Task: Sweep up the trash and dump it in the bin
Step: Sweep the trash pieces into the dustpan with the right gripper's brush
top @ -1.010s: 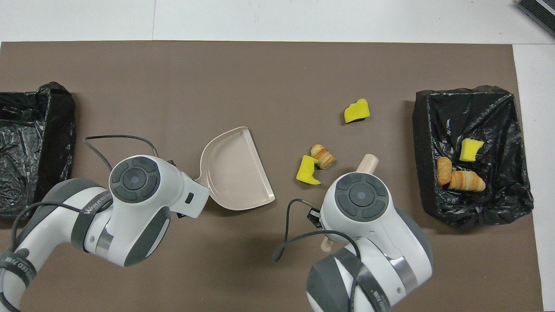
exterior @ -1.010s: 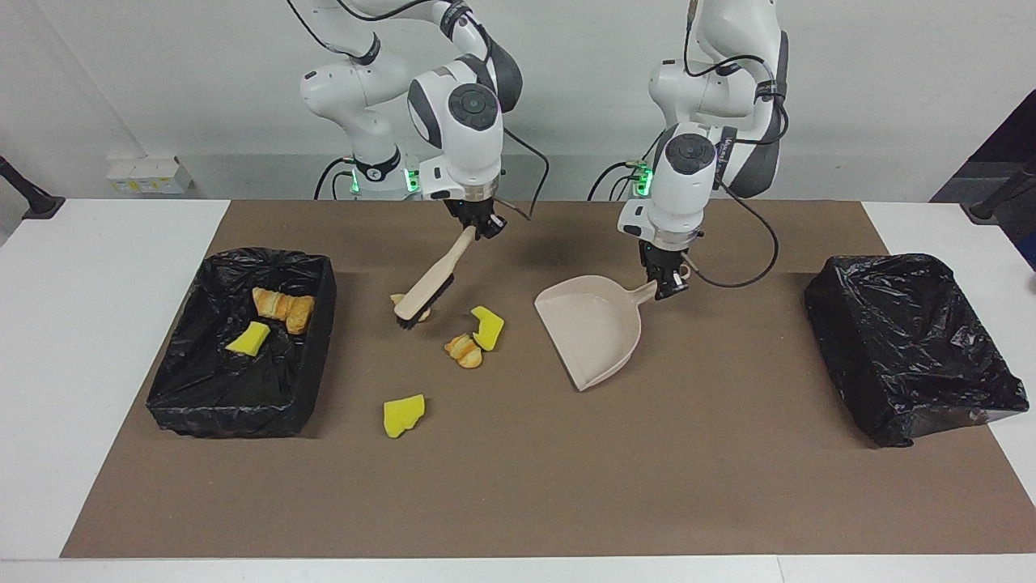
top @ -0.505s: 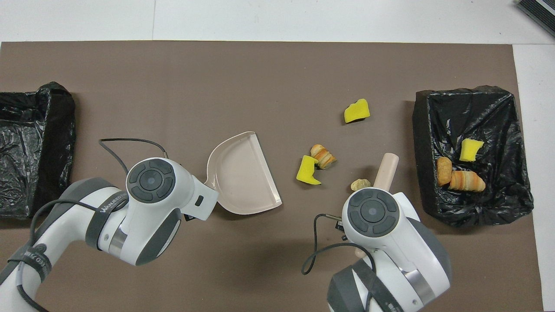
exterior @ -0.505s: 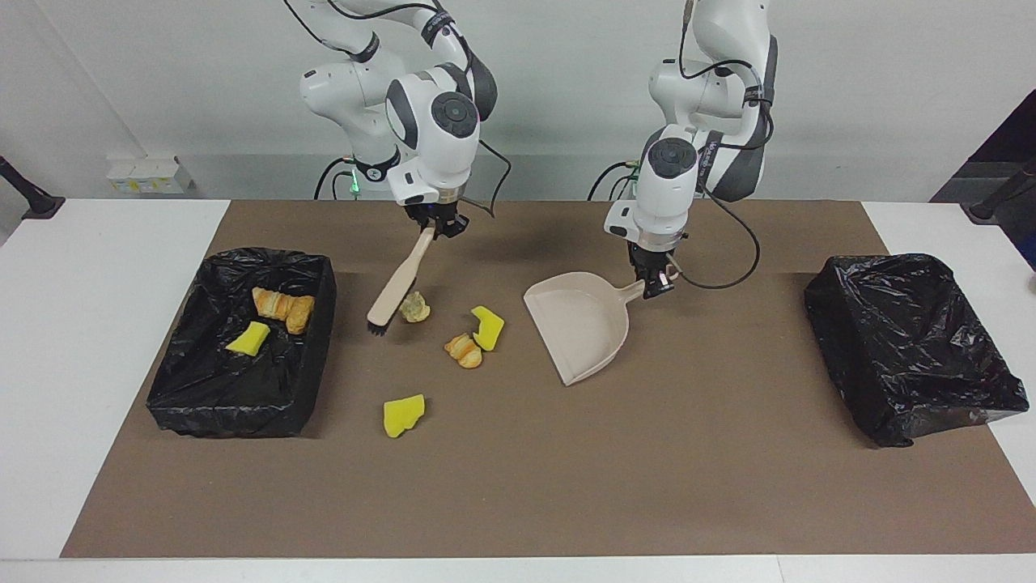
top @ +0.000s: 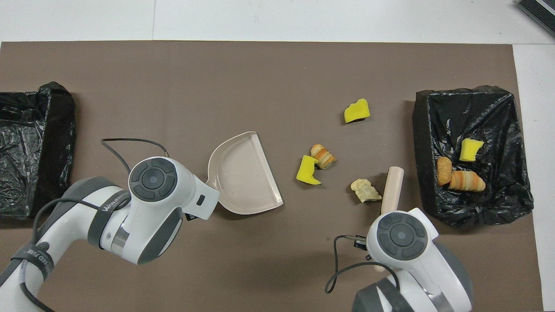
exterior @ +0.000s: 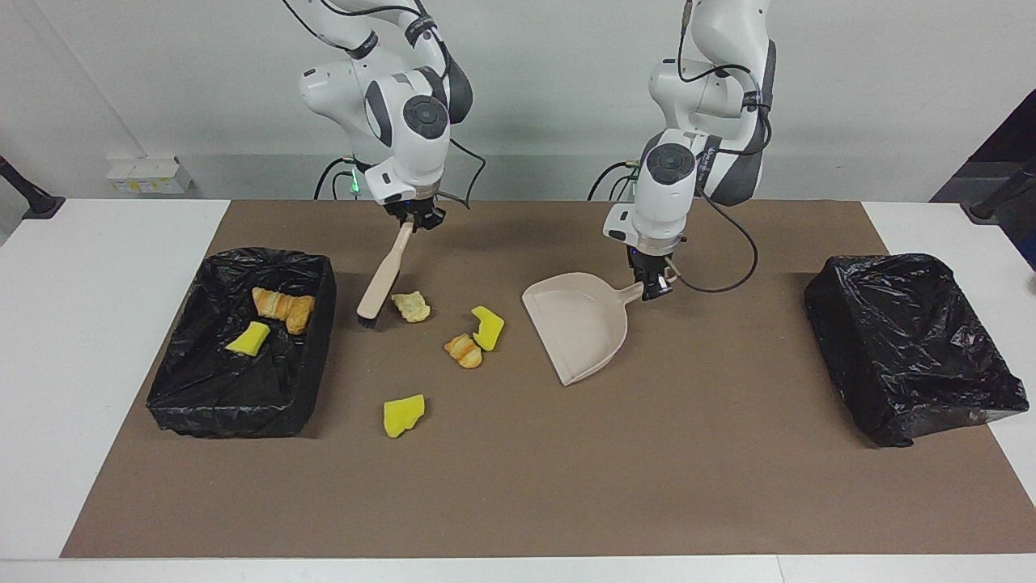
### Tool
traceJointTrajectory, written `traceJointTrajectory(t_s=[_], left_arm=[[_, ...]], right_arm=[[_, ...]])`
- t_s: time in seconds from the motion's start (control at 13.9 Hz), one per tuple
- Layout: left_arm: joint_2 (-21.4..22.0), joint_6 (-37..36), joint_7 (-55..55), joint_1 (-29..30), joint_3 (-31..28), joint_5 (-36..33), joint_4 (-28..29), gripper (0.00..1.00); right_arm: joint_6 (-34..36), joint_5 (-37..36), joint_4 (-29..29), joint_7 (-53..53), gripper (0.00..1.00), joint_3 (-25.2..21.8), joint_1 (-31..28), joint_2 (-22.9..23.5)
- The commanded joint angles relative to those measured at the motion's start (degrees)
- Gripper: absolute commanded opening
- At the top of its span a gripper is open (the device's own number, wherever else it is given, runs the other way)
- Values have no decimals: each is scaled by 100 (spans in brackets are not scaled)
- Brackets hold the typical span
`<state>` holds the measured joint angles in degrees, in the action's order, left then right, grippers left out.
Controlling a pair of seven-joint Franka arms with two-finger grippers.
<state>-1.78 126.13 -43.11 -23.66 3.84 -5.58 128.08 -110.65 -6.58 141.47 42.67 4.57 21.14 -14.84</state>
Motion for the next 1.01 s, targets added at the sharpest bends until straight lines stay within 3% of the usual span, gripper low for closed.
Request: traceJointTrajectory(t_s=[0.0,0.29,0.51,0.94], left_arm=[[-42,-141,74,-113,-50,48,-82,0],[-24,-256,171,-113,-50,48,-82,0],[-24,-265,197,-113,-50,48,-73,0],[-15,-308,189,-113,-50,39,-73,0]], right_arm=[[-499,225,83,-617,0,62,-118,-11],[-1186,884,-487,-874,0,71,-58,796],[-1257,1264,-1103,-936,0,115,135,1351],[-1266,1563,-1491,-1682,0,334,531,1467]])
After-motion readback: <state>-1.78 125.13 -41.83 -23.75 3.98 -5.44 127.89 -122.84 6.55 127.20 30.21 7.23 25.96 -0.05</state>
